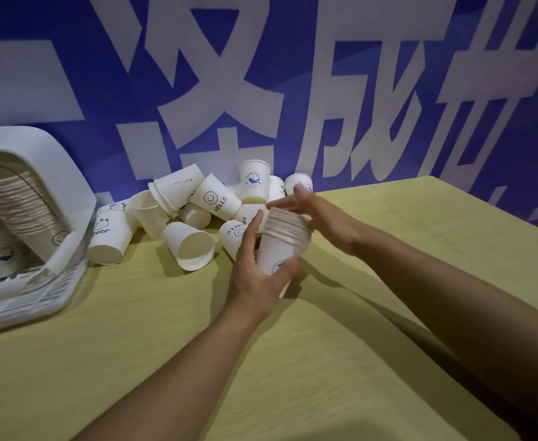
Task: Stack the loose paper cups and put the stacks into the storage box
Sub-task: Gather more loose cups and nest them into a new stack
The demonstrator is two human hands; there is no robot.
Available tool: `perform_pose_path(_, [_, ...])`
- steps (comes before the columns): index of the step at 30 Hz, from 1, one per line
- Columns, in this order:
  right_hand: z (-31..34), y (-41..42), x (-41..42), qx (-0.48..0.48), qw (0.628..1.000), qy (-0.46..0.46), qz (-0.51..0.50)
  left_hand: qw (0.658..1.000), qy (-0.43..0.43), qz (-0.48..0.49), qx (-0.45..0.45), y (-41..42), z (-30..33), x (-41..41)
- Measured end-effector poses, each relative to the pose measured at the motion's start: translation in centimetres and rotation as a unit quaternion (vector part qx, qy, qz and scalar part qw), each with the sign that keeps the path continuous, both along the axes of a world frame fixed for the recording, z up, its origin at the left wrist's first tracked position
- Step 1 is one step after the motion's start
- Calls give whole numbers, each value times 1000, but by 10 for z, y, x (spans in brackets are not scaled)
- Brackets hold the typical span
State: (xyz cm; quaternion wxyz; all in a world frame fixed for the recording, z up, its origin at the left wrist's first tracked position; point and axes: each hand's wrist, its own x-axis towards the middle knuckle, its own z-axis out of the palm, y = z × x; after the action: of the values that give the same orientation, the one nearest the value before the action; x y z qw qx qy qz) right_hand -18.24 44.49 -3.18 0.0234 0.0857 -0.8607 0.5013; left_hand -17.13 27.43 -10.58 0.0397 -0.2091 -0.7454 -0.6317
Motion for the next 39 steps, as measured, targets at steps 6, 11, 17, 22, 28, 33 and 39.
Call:
perform_pose_path(6, [-24, 33, -97, 149, 931, 107, -316, 999, -14, 11, 41, -2, 1, -2])
perform_pose_path(11, [-42, 41, -127, 105, 933, 13, -345, 997, -21, 10, 68, -1, -2, -5])
perform_pose_path(17, [-27, 50, -128, 27, 953, -48, -300, 997, -22, -1, 75, -1, -1, -3])
perform_pose_path(22, [-2, 45, -71, -73, 960, 85, -258, 999, -4, -1, 47, -2, -1, -3])
perform_pose_path(28, [19, -1, 15, -142, 968, 123, -168, 1000, 8, -12, 13, -2, 4, 5])
perform_pose_path(33, [8, -31, 56, -139, 972, 120, -149, 999, 14, -18, 26, -9, 14, 24])
perform_pose_path(39, [-5, -57, 74, -96, 978, 123, -141, 999, 39, 6, 25, -34, 30, 31])
